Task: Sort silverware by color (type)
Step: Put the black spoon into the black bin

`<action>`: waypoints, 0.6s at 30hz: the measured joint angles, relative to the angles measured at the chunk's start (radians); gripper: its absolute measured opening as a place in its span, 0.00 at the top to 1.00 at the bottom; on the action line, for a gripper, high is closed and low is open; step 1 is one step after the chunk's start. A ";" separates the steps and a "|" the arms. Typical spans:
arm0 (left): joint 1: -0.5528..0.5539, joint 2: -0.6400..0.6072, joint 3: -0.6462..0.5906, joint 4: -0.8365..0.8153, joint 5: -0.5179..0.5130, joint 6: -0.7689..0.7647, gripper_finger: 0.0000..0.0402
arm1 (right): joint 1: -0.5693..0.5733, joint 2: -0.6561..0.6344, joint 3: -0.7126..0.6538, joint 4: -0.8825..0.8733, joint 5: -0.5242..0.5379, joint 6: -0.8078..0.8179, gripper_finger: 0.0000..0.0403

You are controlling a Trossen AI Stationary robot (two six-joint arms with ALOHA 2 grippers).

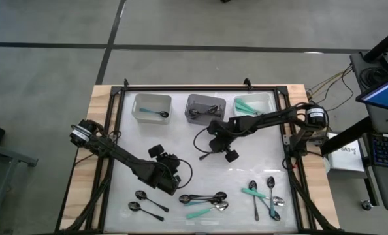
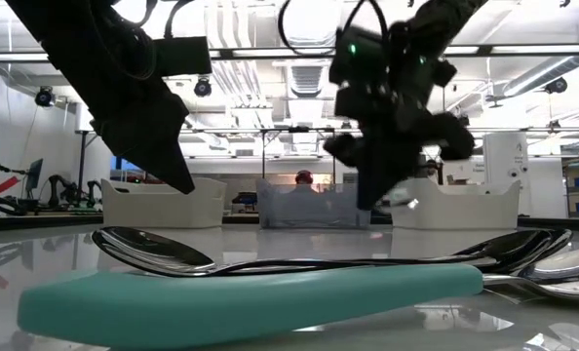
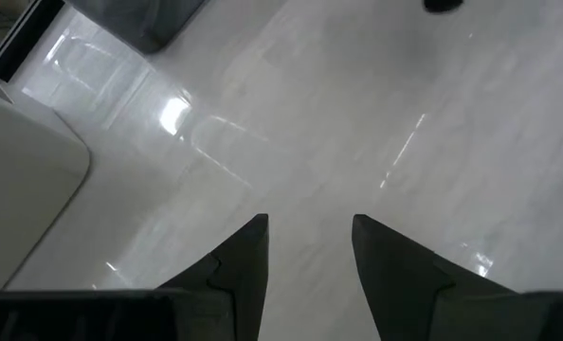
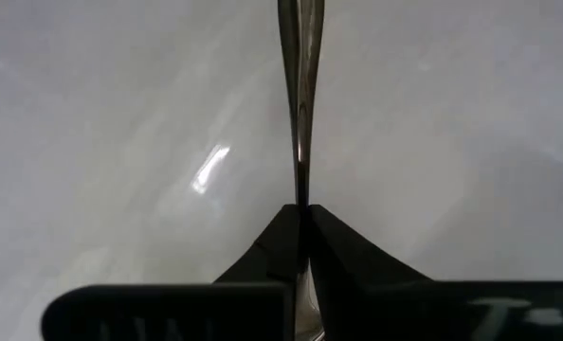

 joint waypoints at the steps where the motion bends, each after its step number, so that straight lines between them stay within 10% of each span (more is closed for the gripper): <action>1: 0.000 0.000 0.000 0.000 0.000 -0.004 0.66 | 0.000 -0.008 0.009 -0.001 0.000 0.000 0.98; 18: 0.000 0.000 0.000 0.004 -0.018 -0.071 0.66 | -0.122 -0.020 0.211 0.060 0.334 -0.062 0.98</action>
